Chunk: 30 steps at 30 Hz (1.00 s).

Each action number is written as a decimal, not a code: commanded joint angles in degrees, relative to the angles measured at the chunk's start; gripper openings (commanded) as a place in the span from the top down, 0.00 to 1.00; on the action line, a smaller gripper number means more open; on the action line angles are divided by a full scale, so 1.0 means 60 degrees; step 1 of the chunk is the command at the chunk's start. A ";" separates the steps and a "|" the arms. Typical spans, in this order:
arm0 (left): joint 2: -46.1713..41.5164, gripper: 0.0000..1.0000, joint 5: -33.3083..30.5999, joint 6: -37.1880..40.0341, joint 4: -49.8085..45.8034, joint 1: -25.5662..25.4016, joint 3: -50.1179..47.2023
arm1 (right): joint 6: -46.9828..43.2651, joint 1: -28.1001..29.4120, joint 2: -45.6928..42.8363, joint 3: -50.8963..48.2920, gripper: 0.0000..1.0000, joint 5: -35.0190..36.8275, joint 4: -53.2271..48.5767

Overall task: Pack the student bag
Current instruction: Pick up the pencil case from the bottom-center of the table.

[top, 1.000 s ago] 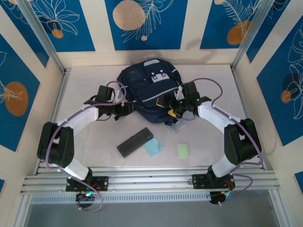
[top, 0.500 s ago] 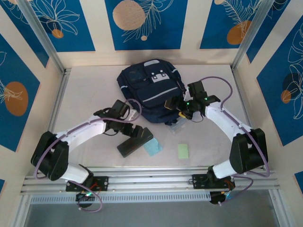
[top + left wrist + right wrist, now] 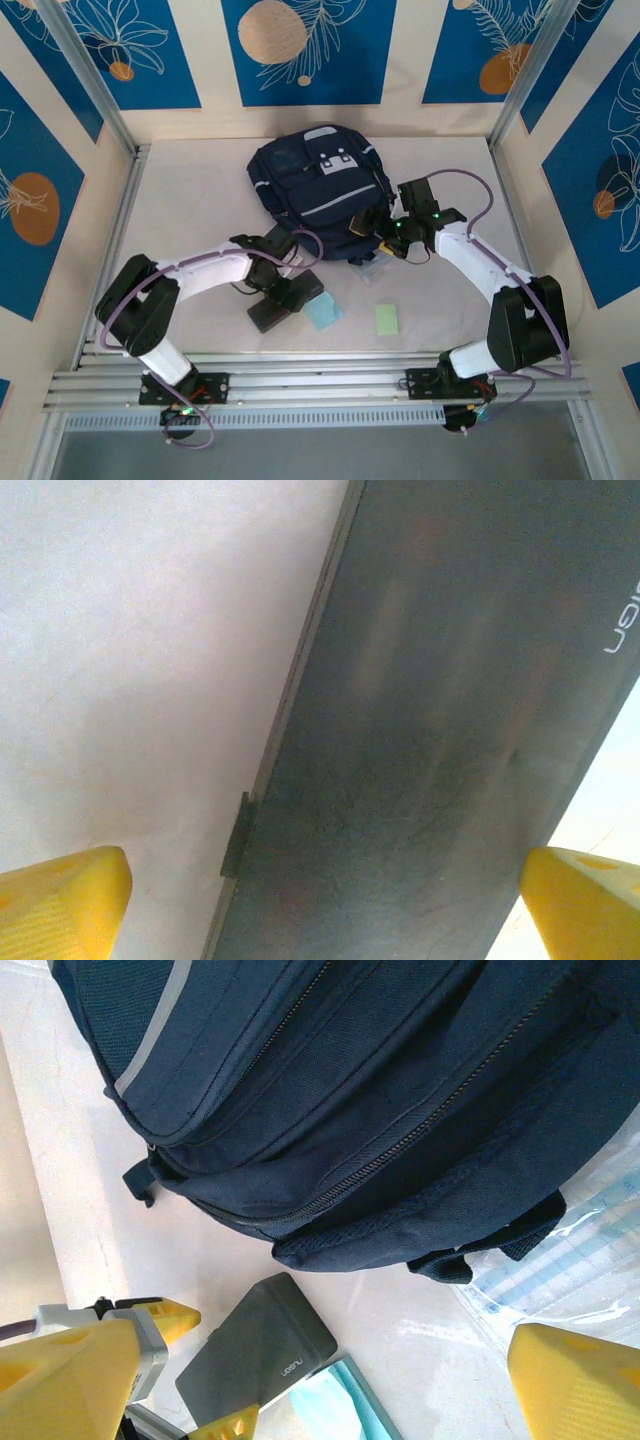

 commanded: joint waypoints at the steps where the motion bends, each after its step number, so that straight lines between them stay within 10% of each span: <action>1: 0.0533 0.00 -0.0582 0.0133 -0.0199 -0.0196 0.0113 | 0.0278 -0.0136 -0.0464 -0.0250 0.05 -0.0036 0.0380; 30: 0.0053 0.00 0.0791 0.0784 -0.1048 -0.0610 0.0455 | 0.0511 -0.0820 -0.0849 -0.1075 0.05 -0.0457 0.0907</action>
